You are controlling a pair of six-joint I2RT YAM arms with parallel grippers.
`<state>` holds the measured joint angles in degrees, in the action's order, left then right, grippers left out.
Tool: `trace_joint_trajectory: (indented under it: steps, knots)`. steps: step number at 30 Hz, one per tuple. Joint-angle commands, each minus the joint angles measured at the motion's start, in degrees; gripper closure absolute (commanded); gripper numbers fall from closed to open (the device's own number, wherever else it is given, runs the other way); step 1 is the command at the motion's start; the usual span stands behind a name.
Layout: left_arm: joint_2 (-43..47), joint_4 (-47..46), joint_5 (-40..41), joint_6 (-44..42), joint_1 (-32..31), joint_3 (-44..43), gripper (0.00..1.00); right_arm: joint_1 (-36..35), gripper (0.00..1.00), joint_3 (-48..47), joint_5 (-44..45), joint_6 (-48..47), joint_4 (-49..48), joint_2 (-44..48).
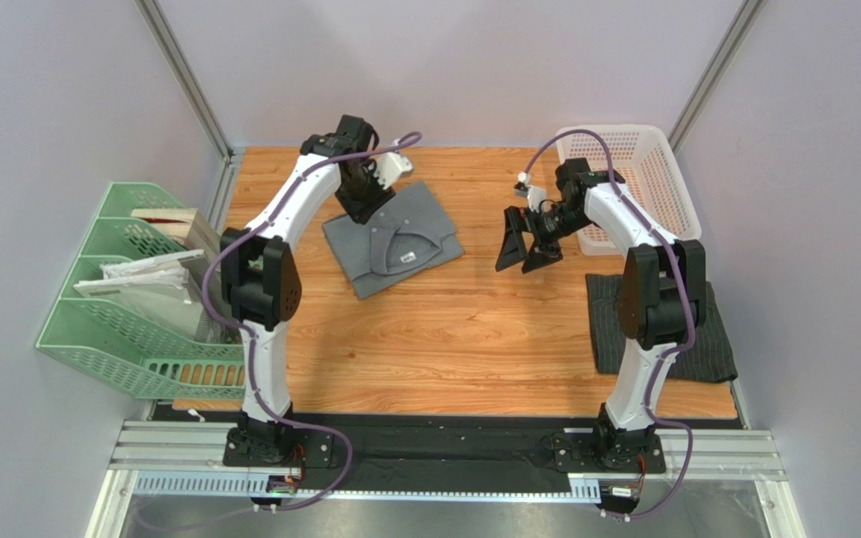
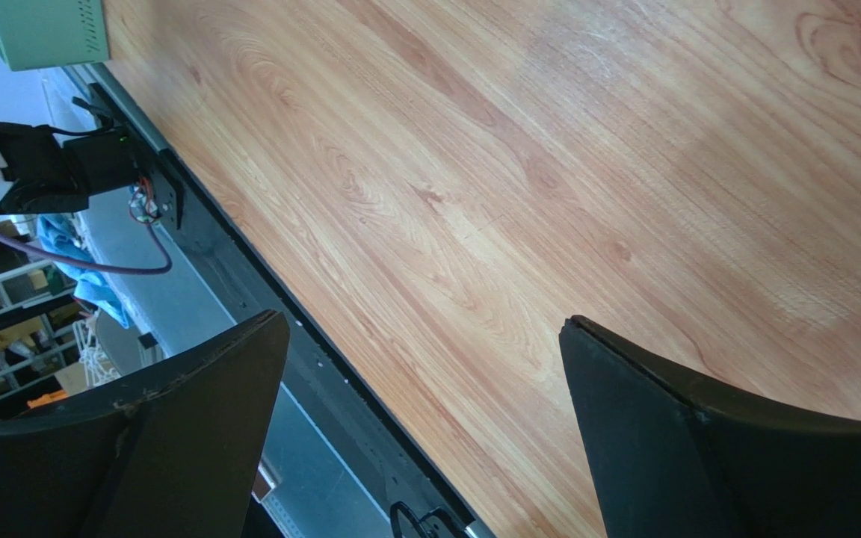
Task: Fold and stack the long sleeve shirts
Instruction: Fold the shirt
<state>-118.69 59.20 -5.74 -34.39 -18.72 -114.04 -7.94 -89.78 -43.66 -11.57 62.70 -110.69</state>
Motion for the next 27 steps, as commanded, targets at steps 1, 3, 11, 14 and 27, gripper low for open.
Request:
trace_joint_trajectory:
  steps: [1, 3, 11, 14, 27]
  knots:
    - [-6.63, 5.67, -0.50, -8.50, 0.00, 2.84, 0.51, 0.21, 0.01, -0.05, -3.45, 1.90, -0.65, 2.68]
    - [-6.90, 4.53, -0.59, -9.81, 0.44, 8.01, 0.55, 0.21, 0.01, -0.40, -3.36, 2.08, -0.12, 3.03]
    - [-1.98, 3.10, -6.99, 0.68, -11.74, 21.58, 0.71, 0.91, 0.02, -1.54, 0.24, 1.99, 1.81, 2.42]
    - [-3.73, 7.94, -15.66, 10.35, -20.26, 15.18, 0.73, 1.09, 0.02, -4.35, 2.08, 1.99, 2.60, 0.40]
    - [13.85, -6.93, -28.47, 20.89, -6.61, 14.50, 0.36, -4.44, 0.11, -13.77, 5.43, 4.28, 1.64, -8.75]
